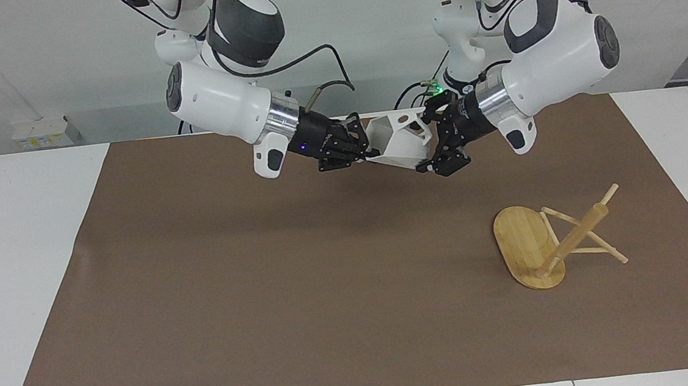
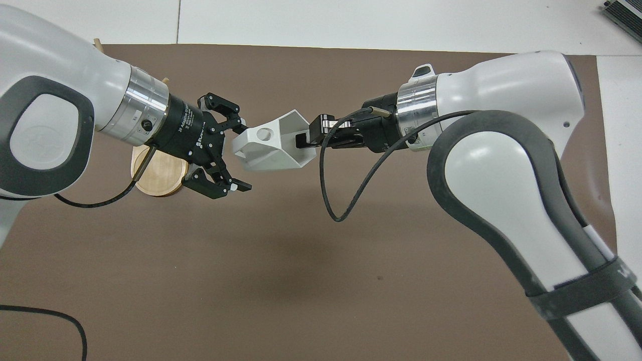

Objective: Hang cup on rack
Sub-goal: 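Bring the cup toward the left gripper and close the left gripper, then hold the cup with both grippers, then open the right gripper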

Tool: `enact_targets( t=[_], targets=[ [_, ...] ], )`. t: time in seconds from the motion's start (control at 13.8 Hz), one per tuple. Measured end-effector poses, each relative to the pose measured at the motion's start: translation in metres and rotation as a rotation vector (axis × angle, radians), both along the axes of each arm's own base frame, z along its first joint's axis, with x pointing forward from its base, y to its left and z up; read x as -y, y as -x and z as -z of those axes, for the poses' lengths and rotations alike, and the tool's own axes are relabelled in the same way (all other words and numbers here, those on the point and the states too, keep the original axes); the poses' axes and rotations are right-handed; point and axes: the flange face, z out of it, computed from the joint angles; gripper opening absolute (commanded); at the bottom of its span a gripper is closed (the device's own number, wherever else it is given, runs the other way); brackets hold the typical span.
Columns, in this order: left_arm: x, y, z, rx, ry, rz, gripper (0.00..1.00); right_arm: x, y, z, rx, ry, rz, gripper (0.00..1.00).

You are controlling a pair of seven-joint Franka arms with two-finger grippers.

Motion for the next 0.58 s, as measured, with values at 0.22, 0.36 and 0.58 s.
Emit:
enact_targets(
  t=[0.22, 0.36, 0.58],
  targets=[
    [-0.0038, 0.0032, -0.0045, 0.008, 0.025, -0.028, 1.00, 0.0001, -0.0001, 0.0000, 0.000, 0.000, 0.001, 0.00],
    [-0.0051, 0.0065, -0.0054, 0.017, 0.042, -0.055, 1.00, 0.0007, -0.0004, 0.0000, 0.001, 0.000, 0.002, 0.00],
    [-0.0071, 0.0096, -0.0026, 0.025, 0.052, -0.083, 1.00, 0.0012, -0.0008, 0.0002, 0.001, 0.000, 0.004, 0.00]
  ],
)
